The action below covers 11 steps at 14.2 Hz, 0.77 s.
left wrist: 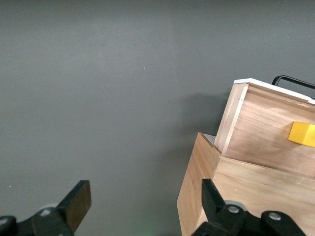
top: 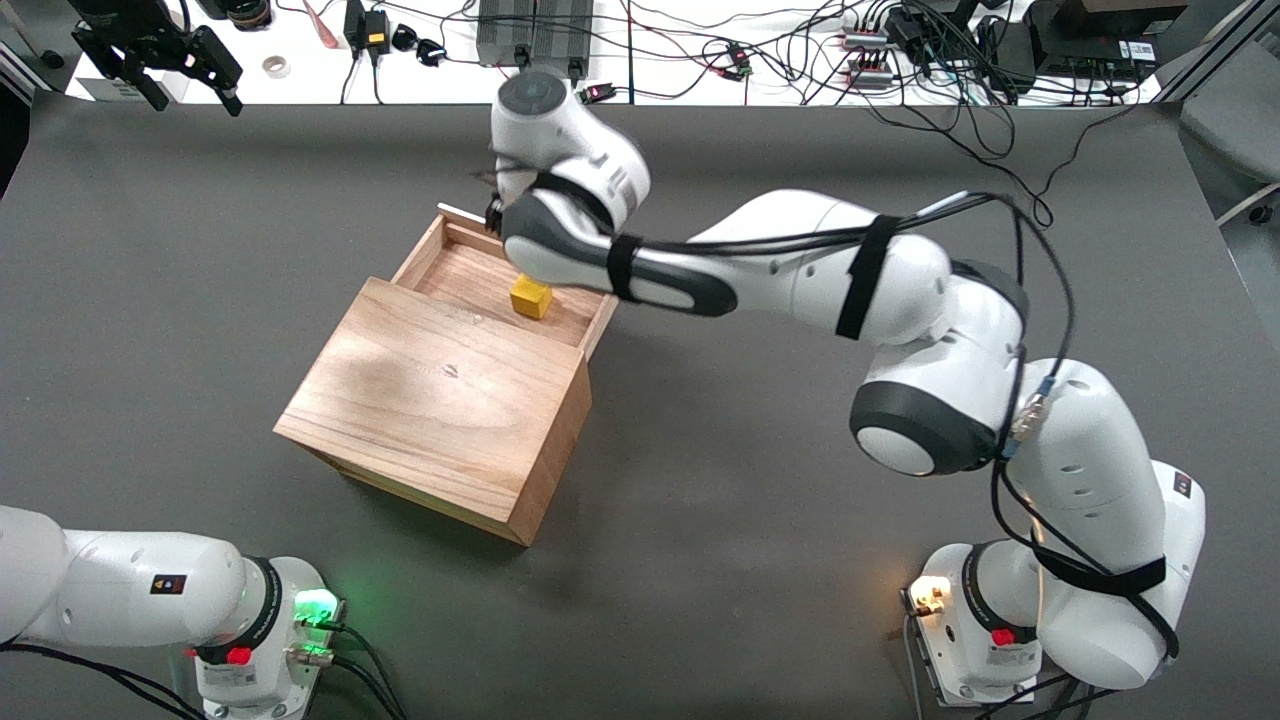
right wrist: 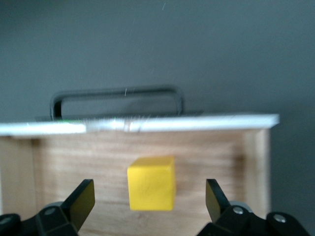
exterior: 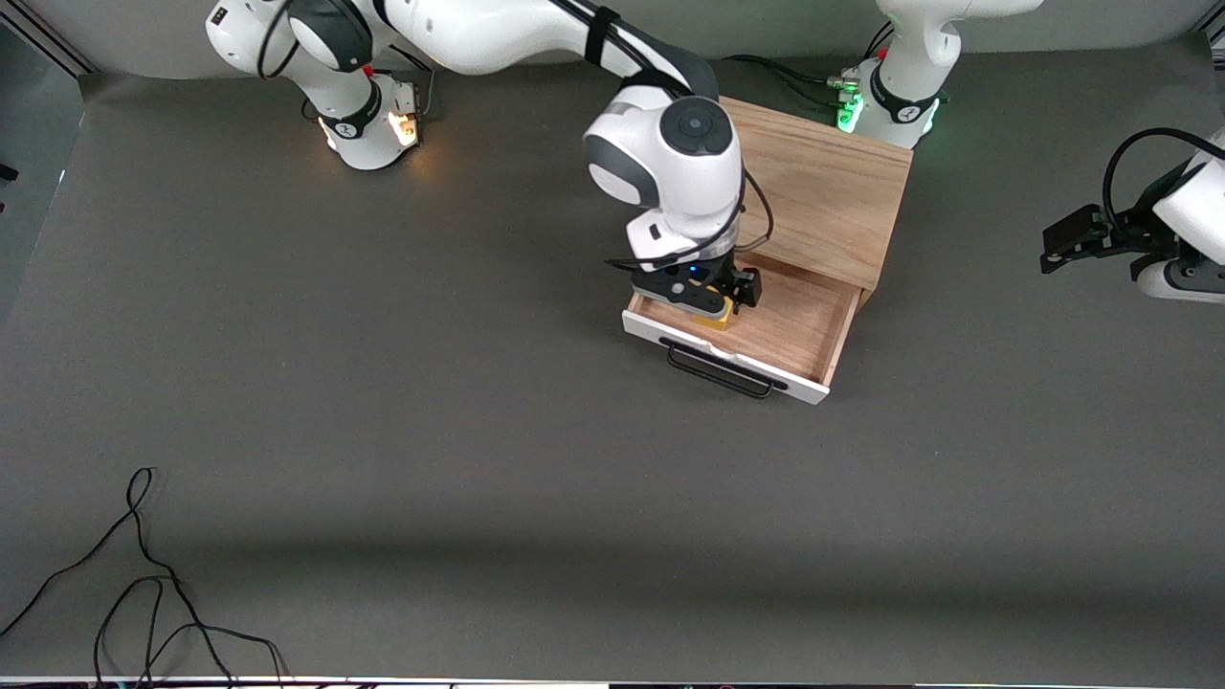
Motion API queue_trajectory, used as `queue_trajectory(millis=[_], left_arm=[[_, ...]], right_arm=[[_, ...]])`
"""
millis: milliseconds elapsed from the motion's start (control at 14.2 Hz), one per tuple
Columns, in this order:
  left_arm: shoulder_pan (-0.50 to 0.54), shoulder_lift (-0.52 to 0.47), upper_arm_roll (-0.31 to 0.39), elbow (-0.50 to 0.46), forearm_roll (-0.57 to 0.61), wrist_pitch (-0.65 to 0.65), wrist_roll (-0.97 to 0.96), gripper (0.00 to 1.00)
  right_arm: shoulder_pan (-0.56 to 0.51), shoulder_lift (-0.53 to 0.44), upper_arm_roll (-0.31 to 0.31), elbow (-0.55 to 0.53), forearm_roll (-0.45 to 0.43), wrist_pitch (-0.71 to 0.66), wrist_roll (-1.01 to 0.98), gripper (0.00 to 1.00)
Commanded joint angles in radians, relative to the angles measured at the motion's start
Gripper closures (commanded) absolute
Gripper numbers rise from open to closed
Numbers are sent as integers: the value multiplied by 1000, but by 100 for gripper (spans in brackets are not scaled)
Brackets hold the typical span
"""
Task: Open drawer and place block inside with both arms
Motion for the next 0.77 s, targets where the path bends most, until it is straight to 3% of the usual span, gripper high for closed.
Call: queue_trajectory(millis=[0,281,704], left_arm=[[-2,-12,2,6,8,-26,17,0],[-6,-12,1,6,13,-32,21,0],[-2,-11,2,6,13,-31,75,0]], right_arm=[[-73,-102,6,-53,-6,-89,-153,0],[-213,-252,8,-154,7,-143,-322,0],[-520,-557,3,-430,93,-195,-784,0]])
